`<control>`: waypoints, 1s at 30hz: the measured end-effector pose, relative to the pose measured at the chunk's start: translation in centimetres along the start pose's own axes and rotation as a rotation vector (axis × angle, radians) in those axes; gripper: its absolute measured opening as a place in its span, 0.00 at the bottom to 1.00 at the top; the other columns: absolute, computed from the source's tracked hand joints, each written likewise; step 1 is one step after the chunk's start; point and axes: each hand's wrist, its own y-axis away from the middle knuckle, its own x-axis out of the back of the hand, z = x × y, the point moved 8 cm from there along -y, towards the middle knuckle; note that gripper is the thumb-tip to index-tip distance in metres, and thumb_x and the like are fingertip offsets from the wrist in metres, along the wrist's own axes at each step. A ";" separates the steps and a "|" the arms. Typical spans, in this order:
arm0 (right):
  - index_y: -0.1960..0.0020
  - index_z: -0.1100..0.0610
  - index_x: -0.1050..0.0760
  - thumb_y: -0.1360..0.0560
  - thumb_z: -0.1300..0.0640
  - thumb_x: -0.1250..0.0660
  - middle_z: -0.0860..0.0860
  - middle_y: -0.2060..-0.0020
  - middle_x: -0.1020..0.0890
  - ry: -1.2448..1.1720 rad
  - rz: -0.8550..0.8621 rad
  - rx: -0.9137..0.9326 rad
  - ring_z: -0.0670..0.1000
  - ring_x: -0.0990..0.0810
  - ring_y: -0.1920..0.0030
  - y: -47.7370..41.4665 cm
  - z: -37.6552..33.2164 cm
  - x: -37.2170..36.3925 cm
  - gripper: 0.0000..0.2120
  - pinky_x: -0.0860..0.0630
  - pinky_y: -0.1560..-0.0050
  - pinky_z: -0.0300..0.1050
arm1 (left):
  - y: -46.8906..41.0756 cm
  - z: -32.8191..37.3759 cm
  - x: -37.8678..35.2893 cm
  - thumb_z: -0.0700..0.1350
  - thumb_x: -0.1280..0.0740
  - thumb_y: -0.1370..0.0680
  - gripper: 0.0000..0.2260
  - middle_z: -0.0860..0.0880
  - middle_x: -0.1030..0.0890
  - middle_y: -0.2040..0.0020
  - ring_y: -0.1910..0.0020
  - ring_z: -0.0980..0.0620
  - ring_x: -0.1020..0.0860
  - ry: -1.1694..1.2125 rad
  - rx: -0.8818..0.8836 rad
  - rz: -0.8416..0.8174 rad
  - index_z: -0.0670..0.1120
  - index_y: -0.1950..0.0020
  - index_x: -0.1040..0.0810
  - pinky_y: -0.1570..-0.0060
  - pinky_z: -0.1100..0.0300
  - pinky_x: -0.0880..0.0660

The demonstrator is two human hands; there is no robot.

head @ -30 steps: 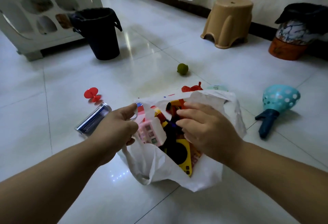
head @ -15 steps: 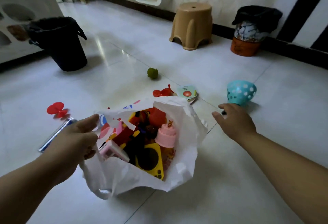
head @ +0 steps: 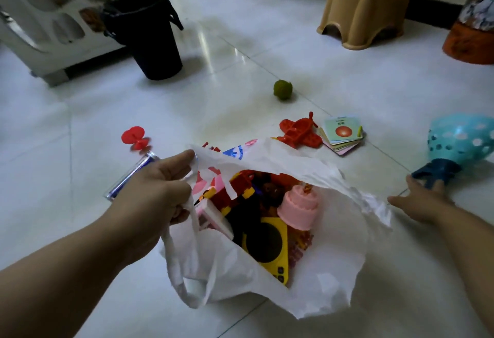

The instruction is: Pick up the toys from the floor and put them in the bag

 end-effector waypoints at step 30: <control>0.25 0.53 0.51 0.29 0.47 0.30 0.60 0.29 0.47 -0.143 -0.004 -0.012 0.61 0.36 0.32 21.1 2.1 -6.1 0.42 0.35 0.32 0.48 | 4.2 1.3 -1.0 0.25 0.45 0.29 0.28 0.56 0.16 0.62 0.75 0.55 0.35 -0.111 -0.043 -0.171 0.52 0.40 0.26 0.72 0.60 0.37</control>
